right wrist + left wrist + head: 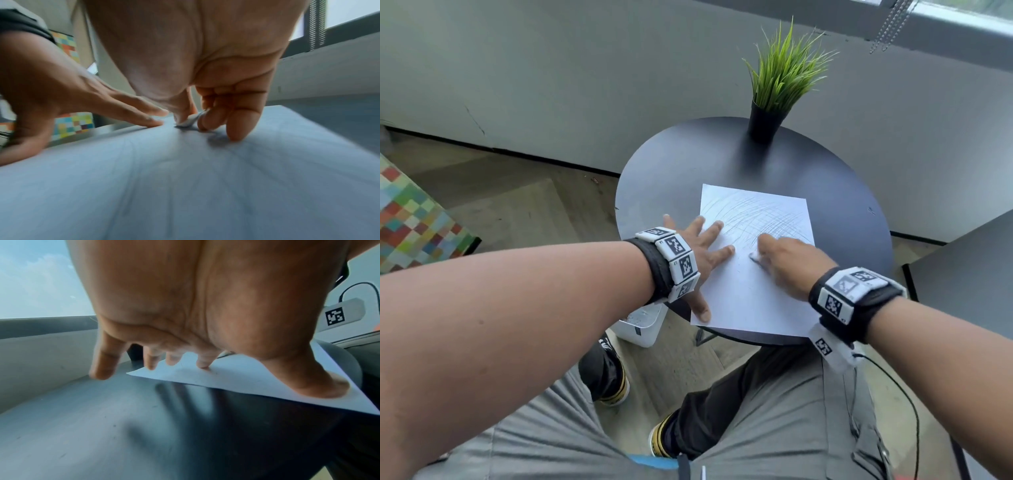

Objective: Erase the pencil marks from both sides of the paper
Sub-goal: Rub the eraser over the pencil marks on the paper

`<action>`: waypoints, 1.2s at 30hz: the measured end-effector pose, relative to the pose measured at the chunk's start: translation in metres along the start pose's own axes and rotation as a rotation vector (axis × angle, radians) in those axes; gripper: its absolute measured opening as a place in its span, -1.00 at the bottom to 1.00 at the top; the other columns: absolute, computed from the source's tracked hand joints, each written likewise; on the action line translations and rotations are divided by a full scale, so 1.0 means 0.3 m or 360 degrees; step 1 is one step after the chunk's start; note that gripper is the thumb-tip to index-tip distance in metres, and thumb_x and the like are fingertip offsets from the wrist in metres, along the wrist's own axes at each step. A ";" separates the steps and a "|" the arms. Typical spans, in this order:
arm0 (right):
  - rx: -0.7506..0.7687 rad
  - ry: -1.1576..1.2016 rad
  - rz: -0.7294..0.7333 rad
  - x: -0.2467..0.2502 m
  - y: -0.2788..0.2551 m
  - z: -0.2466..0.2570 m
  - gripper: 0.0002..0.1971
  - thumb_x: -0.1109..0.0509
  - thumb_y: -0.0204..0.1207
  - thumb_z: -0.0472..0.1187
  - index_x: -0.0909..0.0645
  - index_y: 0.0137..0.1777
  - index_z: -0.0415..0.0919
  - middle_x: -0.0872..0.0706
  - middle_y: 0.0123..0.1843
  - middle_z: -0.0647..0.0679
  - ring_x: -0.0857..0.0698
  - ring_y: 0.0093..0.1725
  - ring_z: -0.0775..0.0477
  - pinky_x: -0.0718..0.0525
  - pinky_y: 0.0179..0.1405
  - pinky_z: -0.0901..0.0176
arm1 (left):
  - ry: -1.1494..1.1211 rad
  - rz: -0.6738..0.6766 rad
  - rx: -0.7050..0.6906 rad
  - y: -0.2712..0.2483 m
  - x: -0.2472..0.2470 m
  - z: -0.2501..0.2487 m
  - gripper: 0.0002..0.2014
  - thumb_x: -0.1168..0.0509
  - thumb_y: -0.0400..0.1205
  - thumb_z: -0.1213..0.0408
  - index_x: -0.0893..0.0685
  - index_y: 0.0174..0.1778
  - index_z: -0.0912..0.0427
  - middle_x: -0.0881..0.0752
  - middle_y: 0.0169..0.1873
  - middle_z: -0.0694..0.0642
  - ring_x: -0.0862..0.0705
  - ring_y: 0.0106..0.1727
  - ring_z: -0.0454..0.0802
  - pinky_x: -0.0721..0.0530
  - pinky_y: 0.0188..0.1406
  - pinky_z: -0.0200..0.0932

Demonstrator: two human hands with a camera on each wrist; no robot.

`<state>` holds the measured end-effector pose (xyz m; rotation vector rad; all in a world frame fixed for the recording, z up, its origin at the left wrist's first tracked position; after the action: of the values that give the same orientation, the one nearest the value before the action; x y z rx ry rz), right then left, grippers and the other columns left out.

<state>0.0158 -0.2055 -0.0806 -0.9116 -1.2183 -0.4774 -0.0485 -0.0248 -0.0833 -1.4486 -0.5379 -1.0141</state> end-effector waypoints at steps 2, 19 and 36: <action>-0.0088 0.0012 0.0008 -0.013 0.008 -0.025 -0.81 -0.11 0.67 0.06 -0.26 -0.01 -0.04 -0.59 0.02 -0.16 -0.61 -0.04 -0.30 -0.62 -0.08 -0.08 | -0.0024 -0.0015 -0.0076 0.001 -0.011 0.006 0.39 -0.37 0.19 -0.60 0.30 0.73 -0.08 0.38 0.71 0.10 0.29 0.73 0.22 -0.04 0.53 0.62; -0.0029 0.0675 0.0158 -0.037 -0.027 0.085 -0.86 -0.26 0.68 0.04 -0.50 0.14 0.06 -0.70 0.04 -0.09 -0.65 -0.07 -0.12 -0.54 -0.09 0.09 | -0.0102 -0.0051 -0.0070 0.012 -0.048 0.028 0.41 -0.28 0.11 -0.70 0.37 0.69 -0.15 0.41 0.69 -0.05 0.27 0.73 0.08 -0.20 0.41 0.67; 0.0268 0.0564 0.0106 -0.082 -0.108 0.155 -0.91 -0.25 0.72 -0.10 -0.52 0.14 -0.05 -0.77 0.02 -0.10 -0.66 -0.07 -0.13 -0.61 -0.05 0.05 | -0.0025 0.0042 -0.0042 -0.043 0.006 -0.022 0.42 -0.44 0.26 -0.50 0.38 0.72 0.02 0.42 0.69 0.14 0.33 0.72 0.23 -0.05 0.59 0.37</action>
<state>-0.0435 -0.1904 -0.0895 -0.6867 -0.8879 -0.4536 -0.0598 -0.0296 -0.0754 -1.4845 -0.5170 -0.9929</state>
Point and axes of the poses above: each hand's wrist, its own y-axis towards the middle knuckle, its own x-axis out of the back of the hand, z = x × y, the point moved 2 cm from there along y, towards the middle knuckle
